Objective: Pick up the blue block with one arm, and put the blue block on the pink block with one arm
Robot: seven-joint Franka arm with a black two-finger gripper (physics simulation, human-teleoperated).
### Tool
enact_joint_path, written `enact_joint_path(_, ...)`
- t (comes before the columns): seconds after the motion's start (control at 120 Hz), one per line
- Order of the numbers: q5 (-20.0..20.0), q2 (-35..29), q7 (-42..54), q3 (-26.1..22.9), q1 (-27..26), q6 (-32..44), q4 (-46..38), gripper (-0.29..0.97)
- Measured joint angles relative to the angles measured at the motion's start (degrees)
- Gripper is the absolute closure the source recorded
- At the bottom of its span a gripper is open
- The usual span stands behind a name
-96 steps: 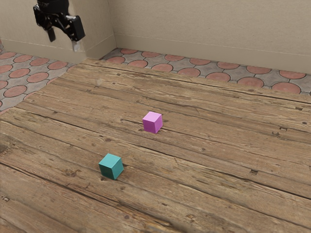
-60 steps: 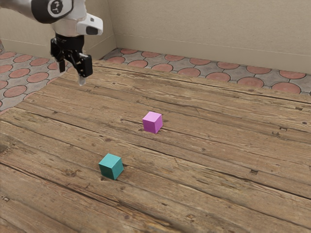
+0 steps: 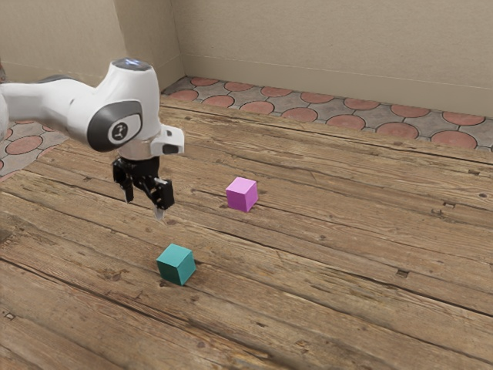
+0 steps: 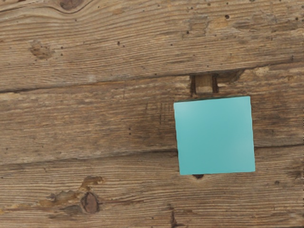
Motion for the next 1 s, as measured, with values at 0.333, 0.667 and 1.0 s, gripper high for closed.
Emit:
enact_joint_path(0.333,-2.54,5.47,-6.05,0.16,-0.45,10.36,-3.79,0.0)
enact_joint_path(0.667,-3.59,10.56,-9.64,0.16,-0.87,14.47,-5.5,0.0)
enact_joint_path(1.0,-4.38,17.14,-11.63,0.07,-0.79,16.33,-2.89,0.12)
